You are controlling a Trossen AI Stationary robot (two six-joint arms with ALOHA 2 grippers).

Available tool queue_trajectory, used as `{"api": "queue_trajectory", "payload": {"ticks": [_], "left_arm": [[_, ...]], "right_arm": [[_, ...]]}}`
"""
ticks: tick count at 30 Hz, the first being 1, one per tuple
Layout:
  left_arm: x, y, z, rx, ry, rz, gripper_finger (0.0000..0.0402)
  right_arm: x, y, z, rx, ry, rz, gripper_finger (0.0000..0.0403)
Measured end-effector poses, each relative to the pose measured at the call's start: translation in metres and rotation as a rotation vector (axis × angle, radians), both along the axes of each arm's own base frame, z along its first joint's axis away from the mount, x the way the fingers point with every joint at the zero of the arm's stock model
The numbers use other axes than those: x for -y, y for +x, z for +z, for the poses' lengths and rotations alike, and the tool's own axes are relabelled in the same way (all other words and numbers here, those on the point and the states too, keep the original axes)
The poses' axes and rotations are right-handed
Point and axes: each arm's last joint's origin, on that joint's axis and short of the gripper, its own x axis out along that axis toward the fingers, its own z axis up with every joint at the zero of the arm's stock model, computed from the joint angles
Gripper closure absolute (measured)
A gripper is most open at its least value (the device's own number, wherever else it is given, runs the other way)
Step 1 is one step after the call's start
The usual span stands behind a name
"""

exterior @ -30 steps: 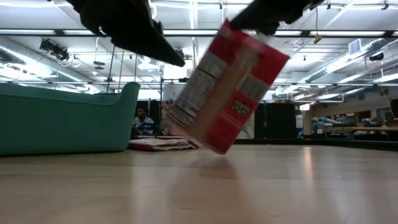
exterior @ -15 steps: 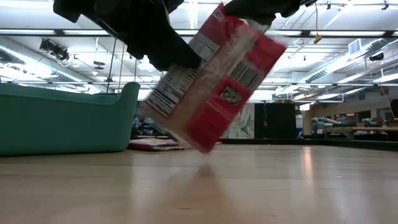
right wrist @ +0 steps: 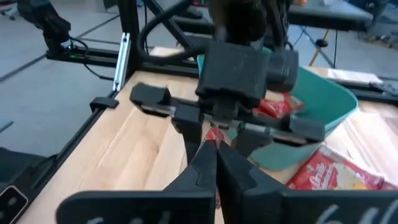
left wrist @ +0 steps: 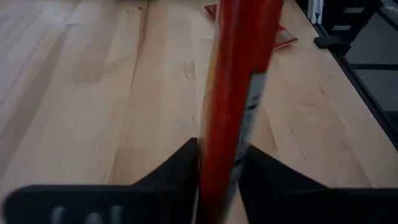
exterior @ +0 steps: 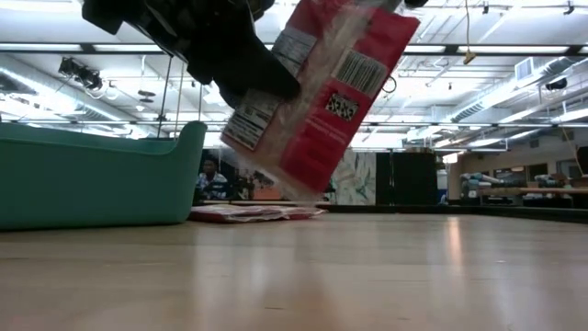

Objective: Sort popcorn bags into baskets
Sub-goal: Put the red popcorn bag into the green bin

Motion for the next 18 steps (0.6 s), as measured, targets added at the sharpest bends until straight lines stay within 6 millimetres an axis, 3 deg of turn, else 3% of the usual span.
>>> {"api": "queue_trajectory", "payload": {"ticks": [6, 10, 18], "left_arm": [[0.002, -0.001, 0.0, -0.018, -0.044, -0.057, 0.0378], [0.0, -0.008, 0.009, -0.039, -0.044, -0.062, 0.0381], [-0.012, -0.045, 0.049, -0.11, -0.136, -0.007, 0.0369]], "right_arm": [[-0.001, 0.0, 0.002, 0.016, 0.018, -0.012, 0.0379], [0.0, -0.005, 0.001, -0.032, 0.002, -0.009, 0.0357], [0.012, -0.032, 0.024, -0.063, -0.001, -0.101, 0.029]]}}
